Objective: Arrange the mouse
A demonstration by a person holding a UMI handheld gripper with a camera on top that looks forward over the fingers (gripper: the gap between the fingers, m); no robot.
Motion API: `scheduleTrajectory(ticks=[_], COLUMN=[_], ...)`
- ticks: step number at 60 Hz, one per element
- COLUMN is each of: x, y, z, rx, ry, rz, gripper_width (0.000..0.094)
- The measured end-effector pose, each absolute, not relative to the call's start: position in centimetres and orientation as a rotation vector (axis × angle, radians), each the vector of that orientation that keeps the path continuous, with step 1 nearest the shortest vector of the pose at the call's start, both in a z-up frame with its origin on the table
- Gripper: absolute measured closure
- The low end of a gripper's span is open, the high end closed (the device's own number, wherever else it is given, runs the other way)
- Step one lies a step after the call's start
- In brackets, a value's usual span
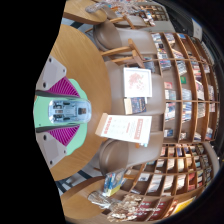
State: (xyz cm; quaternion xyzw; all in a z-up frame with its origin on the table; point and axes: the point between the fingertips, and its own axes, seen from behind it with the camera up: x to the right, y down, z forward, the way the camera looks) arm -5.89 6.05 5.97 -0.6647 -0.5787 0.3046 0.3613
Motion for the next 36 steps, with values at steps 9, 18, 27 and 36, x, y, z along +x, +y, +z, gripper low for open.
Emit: scheduleTrajectory(ticks=[9,18,27,36], x=[-6.7,-6.4,-5.9,-2.5], y=[9.7,10.3,10.0,9.0], z=[1.0,-1.1,-0.4,5.0], rx=[-1.805,-1.798,-1.774,-1.714], ry=[-1.507,-1.517,-1.523,-1.484], rz=[0.751,0.754,0.753,0.786], gripper_width=[0.0528,0.0477,0.0186,0.0087])
